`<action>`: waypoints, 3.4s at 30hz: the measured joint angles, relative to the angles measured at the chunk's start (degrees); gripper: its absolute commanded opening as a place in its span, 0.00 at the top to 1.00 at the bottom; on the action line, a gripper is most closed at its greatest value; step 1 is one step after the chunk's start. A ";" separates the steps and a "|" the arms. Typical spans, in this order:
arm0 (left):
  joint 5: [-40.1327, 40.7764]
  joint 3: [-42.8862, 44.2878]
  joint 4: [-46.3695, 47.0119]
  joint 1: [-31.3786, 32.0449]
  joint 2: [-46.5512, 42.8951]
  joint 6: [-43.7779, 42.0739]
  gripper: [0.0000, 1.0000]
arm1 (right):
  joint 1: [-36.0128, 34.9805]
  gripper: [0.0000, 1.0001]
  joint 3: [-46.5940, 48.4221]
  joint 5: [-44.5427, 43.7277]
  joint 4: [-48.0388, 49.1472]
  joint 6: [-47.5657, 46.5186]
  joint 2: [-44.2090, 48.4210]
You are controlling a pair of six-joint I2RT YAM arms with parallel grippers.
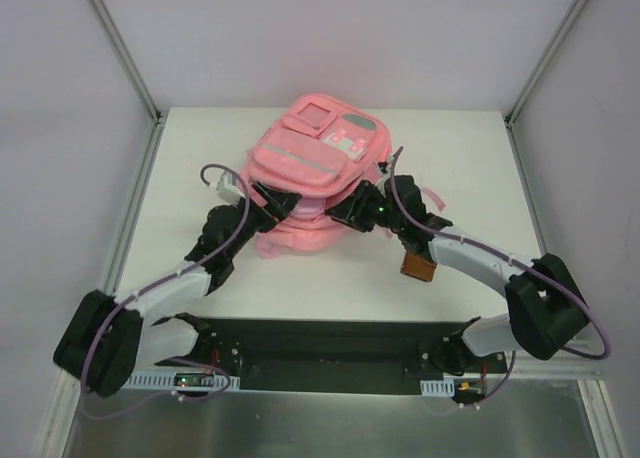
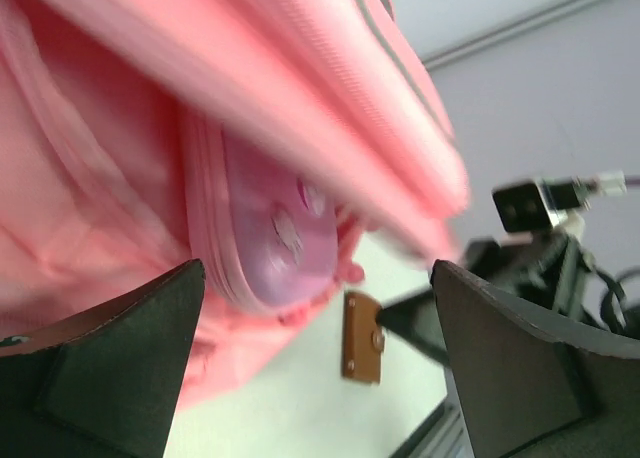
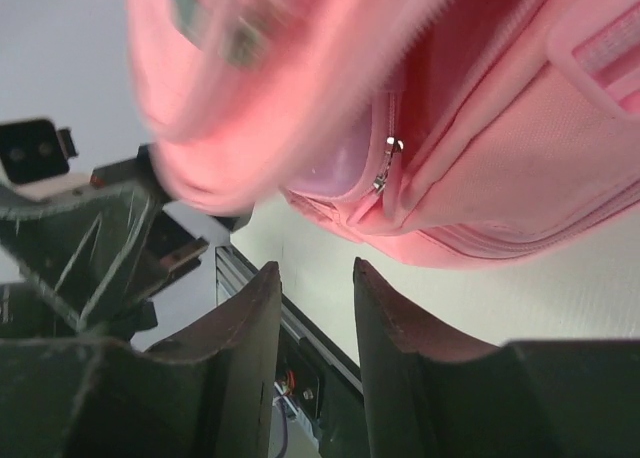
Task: Pack the student bag
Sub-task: Place the stationery at the center of the board, then adjust the student bag at the center of the board.
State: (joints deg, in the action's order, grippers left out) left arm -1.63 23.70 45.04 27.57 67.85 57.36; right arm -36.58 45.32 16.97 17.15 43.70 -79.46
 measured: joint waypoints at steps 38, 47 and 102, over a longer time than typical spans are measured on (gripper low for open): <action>-1.27 13.03 -51.21 -13.00 -18.75 -21.44 0.01 | -14.75 0.45 -0.66 -35.17 39.08 -18.32 -22.36; -4.44 10.05 -49.83 -14.16 -14.49 -21.35 0.01 | -14.32 0.30 6.01 -48.87 46.21 -24.00 -32.89; -5.31 10.93 -51.49 -14.19 -19.93 -23.98 0.01 | -8.15 0.99 1.60 -29.70 44.76 17.94 -27.36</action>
State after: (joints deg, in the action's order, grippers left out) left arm -6.94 34.63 -6.46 13.39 47.92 33.39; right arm -44.73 46.92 -12.73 61.91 61.65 -106.83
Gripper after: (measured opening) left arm 0.990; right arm 0.094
